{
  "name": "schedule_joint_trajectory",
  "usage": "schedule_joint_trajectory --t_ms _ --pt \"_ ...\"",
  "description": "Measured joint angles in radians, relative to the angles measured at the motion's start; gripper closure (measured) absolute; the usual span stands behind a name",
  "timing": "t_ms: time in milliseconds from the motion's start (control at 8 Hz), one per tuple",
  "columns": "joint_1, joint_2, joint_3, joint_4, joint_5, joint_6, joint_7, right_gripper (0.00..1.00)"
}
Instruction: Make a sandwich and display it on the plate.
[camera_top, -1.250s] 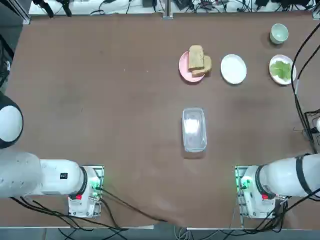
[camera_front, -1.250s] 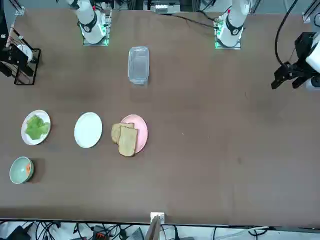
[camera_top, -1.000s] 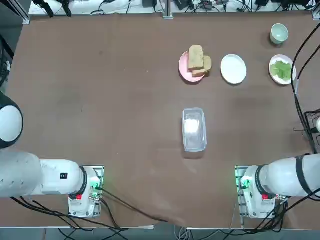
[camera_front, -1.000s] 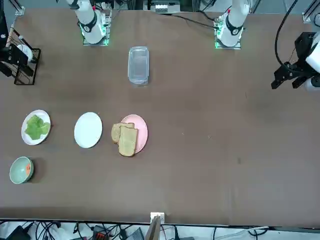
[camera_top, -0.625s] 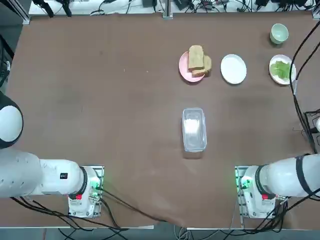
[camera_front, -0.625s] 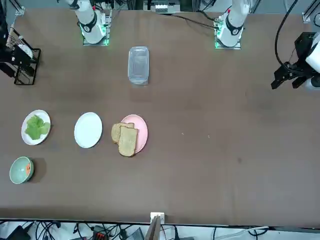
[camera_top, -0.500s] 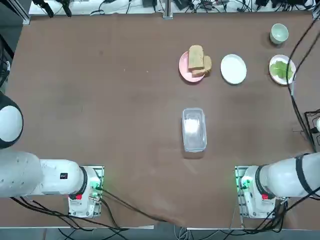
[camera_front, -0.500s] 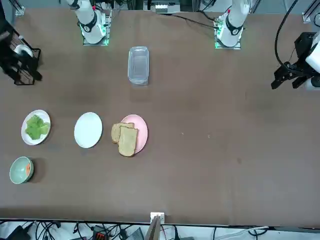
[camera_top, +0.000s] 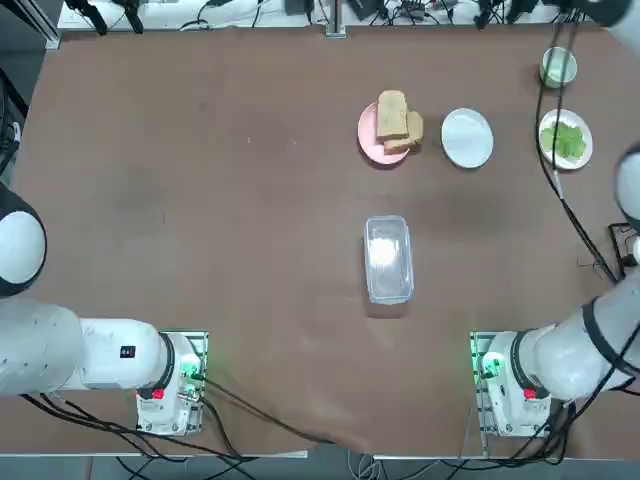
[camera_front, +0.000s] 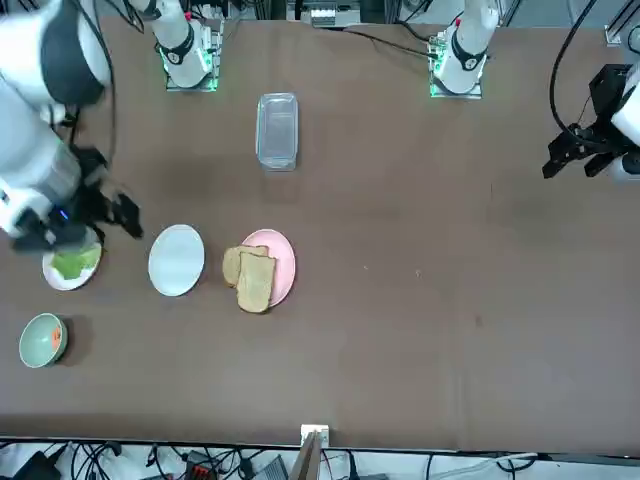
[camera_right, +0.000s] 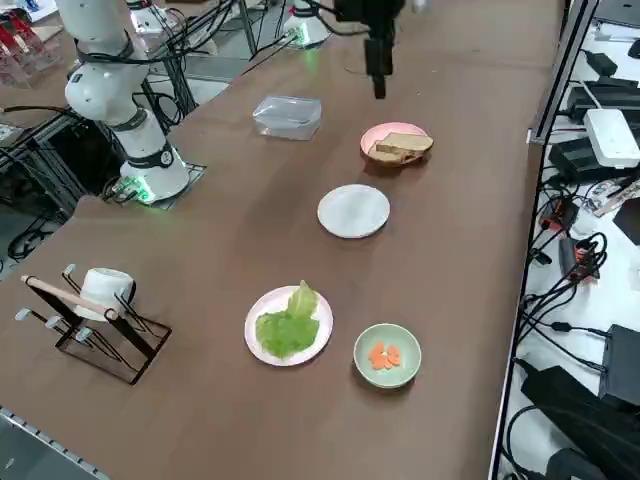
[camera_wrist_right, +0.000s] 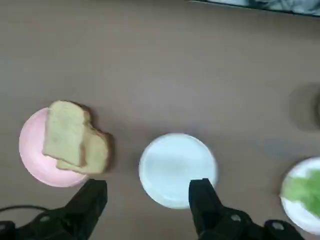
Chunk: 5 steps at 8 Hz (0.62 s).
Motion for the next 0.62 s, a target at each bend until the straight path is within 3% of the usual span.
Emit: schedule_joint_trajectory --t_ms 625 --pt "0.001 0.352 0.003 0.281 0.309 0.001 -0.259 0.01"
